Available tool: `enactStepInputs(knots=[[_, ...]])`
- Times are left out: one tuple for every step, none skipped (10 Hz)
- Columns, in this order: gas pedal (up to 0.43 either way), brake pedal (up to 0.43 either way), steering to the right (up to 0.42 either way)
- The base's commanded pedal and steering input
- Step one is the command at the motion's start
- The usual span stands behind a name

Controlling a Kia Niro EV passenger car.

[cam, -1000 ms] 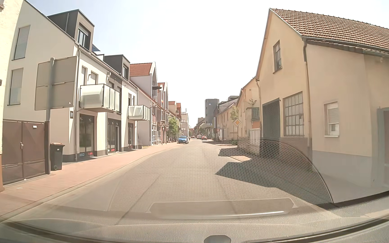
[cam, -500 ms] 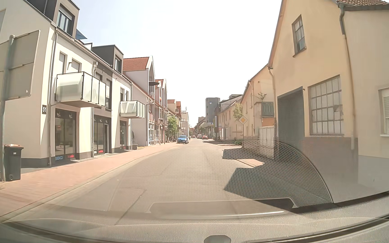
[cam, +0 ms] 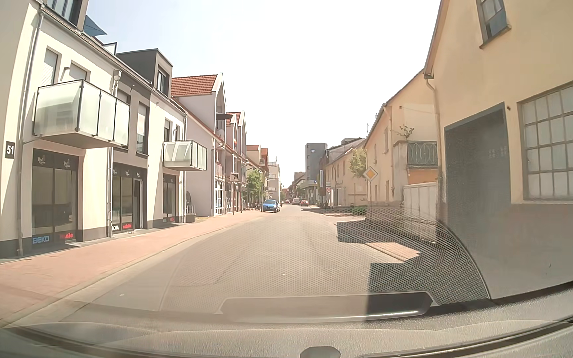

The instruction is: Follow the waypoints while adhering to traffic rules and regulations

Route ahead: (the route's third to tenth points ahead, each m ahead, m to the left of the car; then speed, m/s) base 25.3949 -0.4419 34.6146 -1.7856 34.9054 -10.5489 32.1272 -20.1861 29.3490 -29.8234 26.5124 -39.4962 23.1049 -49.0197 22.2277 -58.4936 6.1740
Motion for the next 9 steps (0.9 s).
enactStepInputs(knots=[[0.000, 0.000, -0.002], [0.000, 0.000, 0.000], [0.000, 0.000, 0.002], [0.000, 0.000, 0.003], [0.000, 0.000, 0.003], [0.000, 0.000, 0.003], [0.000, 0.000, 0.003], [0.000, 0.000, 0.003], [0.000, 0.000, 0.004]])
